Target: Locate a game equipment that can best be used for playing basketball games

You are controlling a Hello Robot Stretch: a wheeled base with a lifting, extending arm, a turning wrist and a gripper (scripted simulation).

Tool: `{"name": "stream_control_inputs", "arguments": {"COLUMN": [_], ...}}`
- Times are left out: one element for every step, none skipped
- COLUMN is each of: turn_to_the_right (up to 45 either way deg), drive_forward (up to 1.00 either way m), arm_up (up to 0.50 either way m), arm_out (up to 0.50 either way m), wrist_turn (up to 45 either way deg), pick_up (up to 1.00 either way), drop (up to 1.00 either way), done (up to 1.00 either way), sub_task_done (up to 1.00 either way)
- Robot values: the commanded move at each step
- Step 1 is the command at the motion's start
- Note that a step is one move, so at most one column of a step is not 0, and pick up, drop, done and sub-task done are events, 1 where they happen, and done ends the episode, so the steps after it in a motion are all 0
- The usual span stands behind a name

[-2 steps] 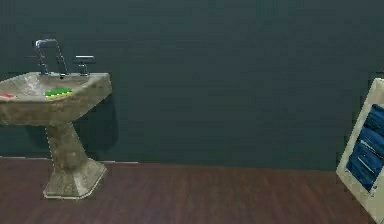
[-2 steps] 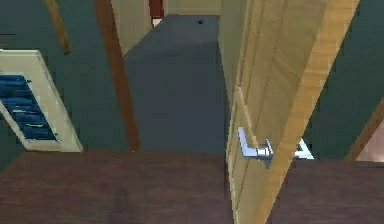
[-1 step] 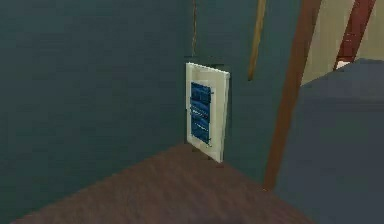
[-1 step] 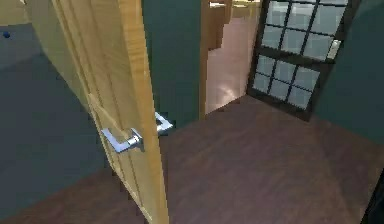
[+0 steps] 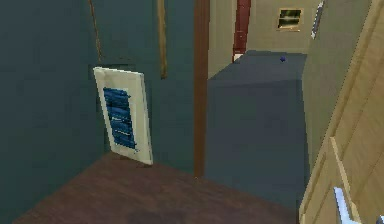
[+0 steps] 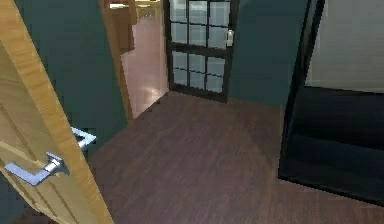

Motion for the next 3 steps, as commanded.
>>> {"name": "stream_control_inputs", "arguments": {"turn_to_the_right": [0.0, 24.0, 0.0], "drive_forward": [0.4, 0.0, 1.0], "arm_up": [0.0, 0.0, 0.0], "arm_out": [0.0, 0.0, 0.0], "wrist_turn": [0.0, 0.0, 0.0], "pick_up": [0.0, 0.0, 0.0], "drop": [0.0, 0.0, 0.0], "done": [0.0, 0.0, 0.0], "sub_task_done": [0.0, 0.0, 0.0]}}
